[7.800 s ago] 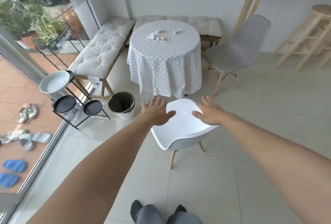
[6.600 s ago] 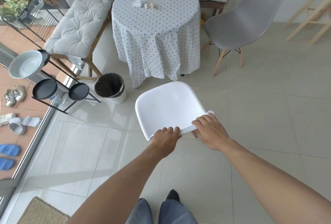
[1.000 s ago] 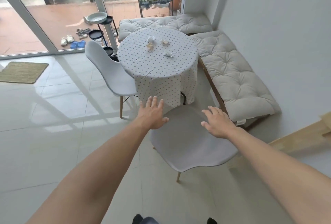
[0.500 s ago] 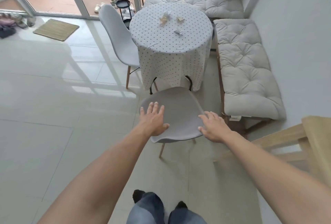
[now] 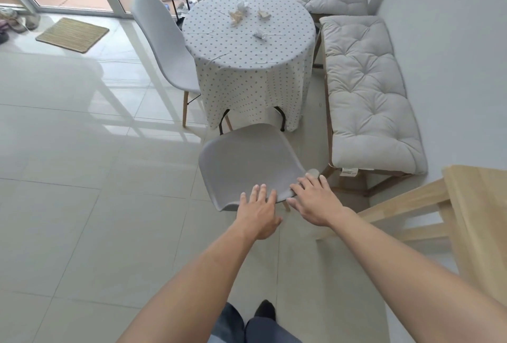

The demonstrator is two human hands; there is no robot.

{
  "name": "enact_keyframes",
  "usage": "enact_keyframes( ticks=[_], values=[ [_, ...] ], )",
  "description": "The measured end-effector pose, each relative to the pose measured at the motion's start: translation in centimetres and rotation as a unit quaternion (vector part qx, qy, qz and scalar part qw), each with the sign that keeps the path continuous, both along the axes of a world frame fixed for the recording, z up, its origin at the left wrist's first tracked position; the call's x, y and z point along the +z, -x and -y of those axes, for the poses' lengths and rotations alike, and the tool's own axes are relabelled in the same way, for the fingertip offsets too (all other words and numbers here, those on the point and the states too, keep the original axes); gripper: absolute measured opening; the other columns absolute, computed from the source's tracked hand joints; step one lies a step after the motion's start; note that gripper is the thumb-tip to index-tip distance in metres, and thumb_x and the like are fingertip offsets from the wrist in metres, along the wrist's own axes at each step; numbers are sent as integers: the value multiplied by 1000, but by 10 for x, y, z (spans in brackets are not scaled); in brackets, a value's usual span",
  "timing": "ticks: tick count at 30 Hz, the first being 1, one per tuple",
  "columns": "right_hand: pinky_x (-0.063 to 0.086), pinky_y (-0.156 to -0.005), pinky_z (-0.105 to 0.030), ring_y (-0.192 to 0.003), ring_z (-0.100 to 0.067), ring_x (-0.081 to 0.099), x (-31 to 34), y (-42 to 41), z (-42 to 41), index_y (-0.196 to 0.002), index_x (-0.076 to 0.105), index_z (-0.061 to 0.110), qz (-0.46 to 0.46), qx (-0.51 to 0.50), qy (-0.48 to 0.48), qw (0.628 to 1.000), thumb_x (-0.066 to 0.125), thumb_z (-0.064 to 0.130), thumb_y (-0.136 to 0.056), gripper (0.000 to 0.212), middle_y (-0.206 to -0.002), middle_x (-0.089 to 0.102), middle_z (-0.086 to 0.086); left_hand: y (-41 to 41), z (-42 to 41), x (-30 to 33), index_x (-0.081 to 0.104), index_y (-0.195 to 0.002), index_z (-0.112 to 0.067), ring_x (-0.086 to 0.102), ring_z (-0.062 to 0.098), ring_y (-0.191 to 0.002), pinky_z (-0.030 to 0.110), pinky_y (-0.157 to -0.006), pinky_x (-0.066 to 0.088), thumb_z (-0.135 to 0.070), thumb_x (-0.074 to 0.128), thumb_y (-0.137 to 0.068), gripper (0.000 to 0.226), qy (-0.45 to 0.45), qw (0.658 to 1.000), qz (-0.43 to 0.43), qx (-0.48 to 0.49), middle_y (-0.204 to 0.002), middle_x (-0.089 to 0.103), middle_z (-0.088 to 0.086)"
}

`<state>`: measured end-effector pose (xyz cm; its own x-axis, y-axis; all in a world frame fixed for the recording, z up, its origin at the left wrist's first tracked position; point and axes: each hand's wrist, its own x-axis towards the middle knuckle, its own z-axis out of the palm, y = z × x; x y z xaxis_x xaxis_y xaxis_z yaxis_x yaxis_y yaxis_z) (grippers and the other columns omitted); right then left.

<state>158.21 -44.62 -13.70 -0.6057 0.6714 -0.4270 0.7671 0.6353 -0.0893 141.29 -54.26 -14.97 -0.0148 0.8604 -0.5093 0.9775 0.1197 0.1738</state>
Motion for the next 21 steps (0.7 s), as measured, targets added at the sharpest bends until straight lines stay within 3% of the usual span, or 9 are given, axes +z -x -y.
enact_keyframes(
  ticks=[3,5,7,14,21],
  values=[
    [17,-124,-55,-151,-32,27,-8,-3,-7,-143,45,19,-4,49,-18,999,27,55,-105,56,-153,45,-12,-6,0,-11,20,-156,-16,23,38,-150,58,-118,25,-49,32,-106,62,-37,999,10,27,-164,25,17],
    [17,-124,-53,-149,-31,30,-11,-6,-12,-142,45,19,-8,78,-25,997,25,56,-105,56,-149,48,-10,-5,-1,-13,34,-145,-16,45,39,-134,55,-108,36,-48,32,-106,51,-65,997,0,28,-146,48,15],
    [18,-124,-51,-144,-31,36,-13,-7,-17,-142,46,18,-8,102,-34,994,24,56,-105,57,-145,51,-9,-3,-1,-11,41,-135,-17,56,39,-116,52,-97,41,-47,30,-107,43,-74,997,-2,28,-128,59,13],
    [32,-113,-43,-127,-29,50,-14,-6,-29,-134,51,20,-12,142,-69,987,10,64,-99,69,-133,58,-4,10,-8,-7,45,-128,-20,59,38,-109,48,-89,42,-48,28,-108,39,-74,997,19,12,-121,62,10],
    [27,-116,-43,-129,-28,47,-16,12,-20,-133,50,19,-22,96,-67,993,18,60,-103,60,-136,56,-5,36,-22,2,45,-126,-21,60,40,-109,45,-81,40,-48,32,-108,36,-44,998,33,-9,-120,63,12]
  ],
)
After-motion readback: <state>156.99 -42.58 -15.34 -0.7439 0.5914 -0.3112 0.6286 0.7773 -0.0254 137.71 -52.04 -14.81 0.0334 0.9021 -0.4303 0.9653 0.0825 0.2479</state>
